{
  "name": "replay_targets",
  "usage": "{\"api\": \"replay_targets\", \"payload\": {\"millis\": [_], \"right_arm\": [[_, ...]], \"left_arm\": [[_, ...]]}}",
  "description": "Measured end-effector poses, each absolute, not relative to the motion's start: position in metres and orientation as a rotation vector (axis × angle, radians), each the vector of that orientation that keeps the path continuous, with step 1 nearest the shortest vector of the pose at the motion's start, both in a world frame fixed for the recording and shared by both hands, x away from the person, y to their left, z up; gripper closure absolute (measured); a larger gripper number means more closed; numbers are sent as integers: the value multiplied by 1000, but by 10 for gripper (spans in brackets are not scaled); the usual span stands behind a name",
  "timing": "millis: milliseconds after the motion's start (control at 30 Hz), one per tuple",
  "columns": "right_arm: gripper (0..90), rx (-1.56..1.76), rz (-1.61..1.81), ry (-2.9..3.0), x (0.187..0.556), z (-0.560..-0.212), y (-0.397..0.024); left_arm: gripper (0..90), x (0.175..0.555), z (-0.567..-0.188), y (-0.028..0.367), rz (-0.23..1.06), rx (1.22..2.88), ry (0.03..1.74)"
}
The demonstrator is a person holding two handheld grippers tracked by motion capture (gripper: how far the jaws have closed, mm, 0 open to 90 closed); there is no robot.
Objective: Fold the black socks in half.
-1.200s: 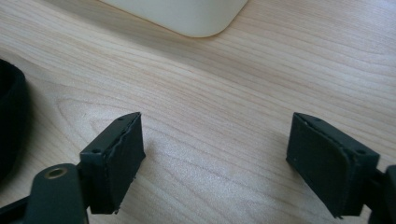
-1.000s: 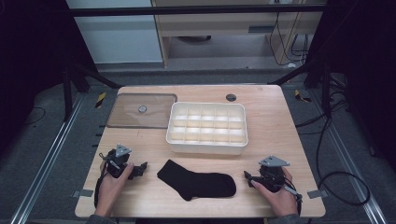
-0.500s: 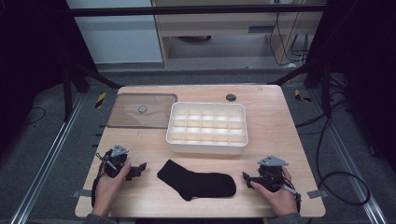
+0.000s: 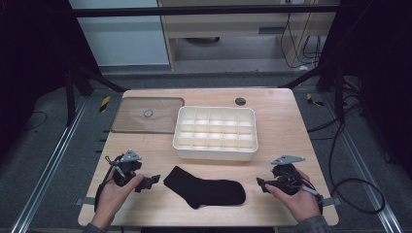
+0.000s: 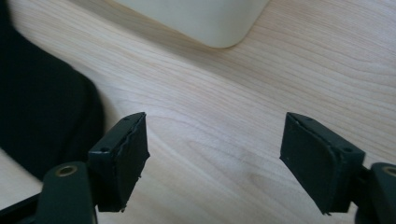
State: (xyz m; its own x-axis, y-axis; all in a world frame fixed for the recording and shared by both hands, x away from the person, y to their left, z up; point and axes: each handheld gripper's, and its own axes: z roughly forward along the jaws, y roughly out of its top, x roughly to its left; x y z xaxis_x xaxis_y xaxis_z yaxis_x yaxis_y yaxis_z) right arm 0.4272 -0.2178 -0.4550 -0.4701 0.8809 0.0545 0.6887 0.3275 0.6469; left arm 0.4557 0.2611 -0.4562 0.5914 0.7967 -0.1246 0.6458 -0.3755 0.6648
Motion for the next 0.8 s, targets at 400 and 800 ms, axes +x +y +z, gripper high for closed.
{"api": "replay_targets", "payload": {"millis": [400,800], "right_arm": [[397,1385,926,2418,428,-439,-195],[542,1312,911,2533,423,-444,-159]], "left_arm": [[86,451,-443,236,248,2246,1091],[172,451,-446,221,269,2289,1072]]}}
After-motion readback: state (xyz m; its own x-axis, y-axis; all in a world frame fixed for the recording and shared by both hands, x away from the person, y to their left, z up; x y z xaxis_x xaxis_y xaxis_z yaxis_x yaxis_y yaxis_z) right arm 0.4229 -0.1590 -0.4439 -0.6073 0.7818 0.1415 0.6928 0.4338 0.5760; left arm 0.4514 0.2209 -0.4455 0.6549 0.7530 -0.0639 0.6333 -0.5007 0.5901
